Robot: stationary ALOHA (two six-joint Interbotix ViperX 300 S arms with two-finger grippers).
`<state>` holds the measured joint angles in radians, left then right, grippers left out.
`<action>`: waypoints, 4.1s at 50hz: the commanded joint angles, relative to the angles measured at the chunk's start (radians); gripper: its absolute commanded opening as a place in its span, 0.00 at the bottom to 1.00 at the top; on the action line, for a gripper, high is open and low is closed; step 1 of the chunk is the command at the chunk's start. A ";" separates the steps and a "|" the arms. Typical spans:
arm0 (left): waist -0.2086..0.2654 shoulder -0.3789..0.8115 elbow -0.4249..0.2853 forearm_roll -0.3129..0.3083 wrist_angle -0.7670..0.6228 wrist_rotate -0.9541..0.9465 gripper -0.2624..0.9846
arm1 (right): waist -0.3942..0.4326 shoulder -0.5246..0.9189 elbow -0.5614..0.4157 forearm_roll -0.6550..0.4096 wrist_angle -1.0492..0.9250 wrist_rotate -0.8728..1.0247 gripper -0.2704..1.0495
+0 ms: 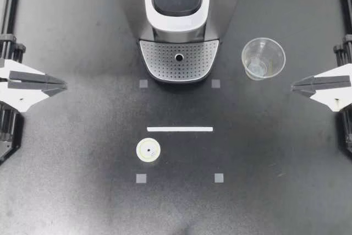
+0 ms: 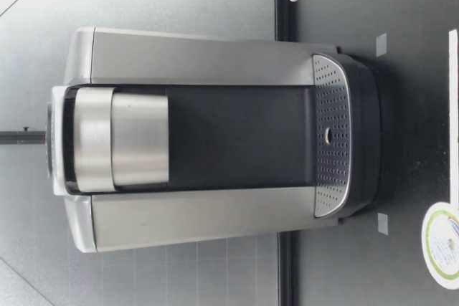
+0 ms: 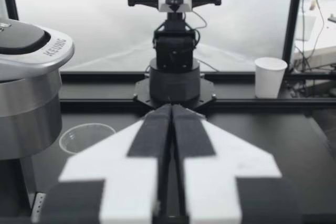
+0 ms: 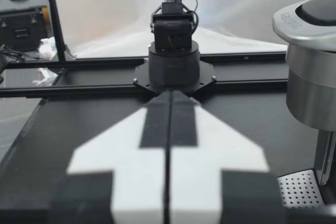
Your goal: Place the coffee capsule inside the capsule container, then place the cup onto the center of the cup tray, then push the 'Hot Water' and 'Travel Mug' buttons.
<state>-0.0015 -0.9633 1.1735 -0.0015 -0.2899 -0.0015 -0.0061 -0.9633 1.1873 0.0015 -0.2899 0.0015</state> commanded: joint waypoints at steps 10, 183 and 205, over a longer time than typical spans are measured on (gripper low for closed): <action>-0.014 0.031 -0.021 0.003 -0.002 -0.006 0.28 | -0.003 0.052 -0.034 0.000 -0.067 0.003 0.21; -0.110 1.009 -0.233 0.031 0.000 -0.032 0.81 | 0.115 1.246 -0.785 -0.025 0.476 0.127 0.21; -0.110 1.023 -0.259 0.031 0.000 -0.028 0.81 | 0.115 1.258 -0.805 -0.026 0.476 0.126 0.21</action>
<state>-0.1166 0.0690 0.9342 0.0322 -0.2838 -0.0276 0.1043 0.3083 0.4096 -0.0230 0.1948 0.1289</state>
